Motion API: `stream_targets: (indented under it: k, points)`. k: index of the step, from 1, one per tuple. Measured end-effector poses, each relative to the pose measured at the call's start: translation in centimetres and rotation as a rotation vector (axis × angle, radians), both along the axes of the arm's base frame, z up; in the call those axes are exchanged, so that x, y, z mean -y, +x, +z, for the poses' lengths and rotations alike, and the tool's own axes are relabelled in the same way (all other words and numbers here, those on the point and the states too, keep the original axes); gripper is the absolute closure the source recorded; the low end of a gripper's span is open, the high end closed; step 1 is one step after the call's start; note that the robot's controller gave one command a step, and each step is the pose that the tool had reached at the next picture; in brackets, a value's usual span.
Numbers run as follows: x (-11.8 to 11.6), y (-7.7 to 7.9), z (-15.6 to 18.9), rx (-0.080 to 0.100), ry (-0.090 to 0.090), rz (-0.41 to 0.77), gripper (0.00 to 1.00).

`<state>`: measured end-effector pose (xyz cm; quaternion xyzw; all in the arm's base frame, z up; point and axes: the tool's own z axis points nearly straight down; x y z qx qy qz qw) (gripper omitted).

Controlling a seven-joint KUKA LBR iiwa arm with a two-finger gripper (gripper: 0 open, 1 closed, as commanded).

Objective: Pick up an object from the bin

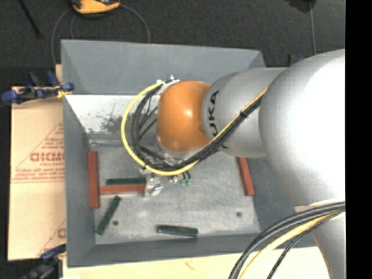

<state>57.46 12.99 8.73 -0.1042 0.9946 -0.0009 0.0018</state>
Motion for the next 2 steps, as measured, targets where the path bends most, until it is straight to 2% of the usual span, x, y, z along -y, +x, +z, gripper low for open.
stream_targets:
  k: [1,2]
  points:
    - [0.0,0.0,0.0,0.000,0.000,0.000,1.00]
    - [-0.9,0.0,15.9,0.002,0.002,0.035,1.00]
